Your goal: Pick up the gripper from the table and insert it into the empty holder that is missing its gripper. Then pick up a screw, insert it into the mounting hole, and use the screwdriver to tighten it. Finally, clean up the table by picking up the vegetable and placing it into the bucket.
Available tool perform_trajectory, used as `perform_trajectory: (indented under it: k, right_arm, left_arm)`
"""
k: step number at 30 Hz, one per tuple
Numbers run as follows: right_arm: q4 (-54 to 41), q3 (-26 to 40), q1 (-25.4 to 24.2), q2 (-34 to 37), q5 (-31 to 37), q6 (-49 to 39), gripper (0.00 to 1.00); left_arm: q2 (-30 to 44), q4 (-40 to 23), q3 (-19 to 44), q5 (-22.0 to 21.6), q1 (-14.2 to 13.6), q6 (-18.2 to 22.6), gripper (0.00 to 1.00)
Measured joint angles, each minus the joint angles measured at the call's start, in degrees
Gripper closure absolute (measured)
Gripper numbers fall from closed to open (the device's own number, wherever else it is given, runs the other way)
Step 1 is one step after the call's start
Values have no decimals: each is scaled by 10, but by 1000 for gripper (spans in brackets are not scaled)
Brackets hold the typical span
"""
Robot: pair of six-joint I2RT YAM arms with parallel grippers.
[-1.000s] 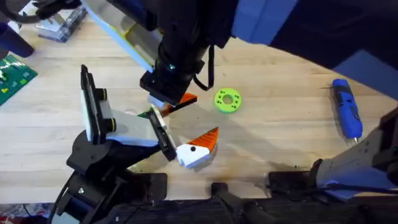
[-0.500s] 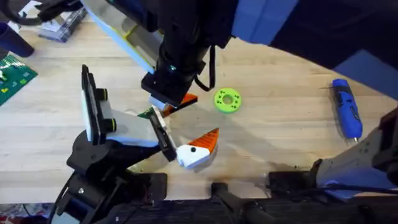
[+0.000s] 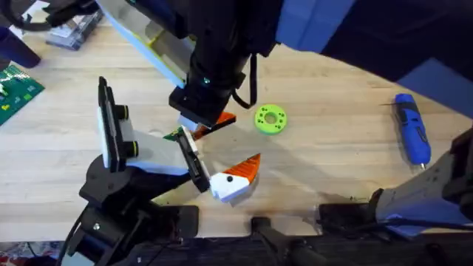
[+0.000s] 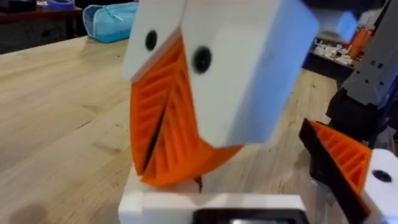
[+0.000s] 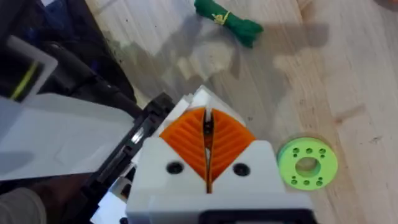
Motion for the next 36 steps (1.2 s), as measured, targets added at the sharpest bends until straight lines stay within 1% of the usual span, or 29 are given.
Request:
perform_trajectory:
  k: [18,36]
  right_arm:
    - [-11,0,0,-22,1,-4,990]
    - [-11,0,0,-22,1,-10,990]
  left_arm:
    - [0,1,0,2,0,9,14]
    - [0,1,0,2,0,10,13]
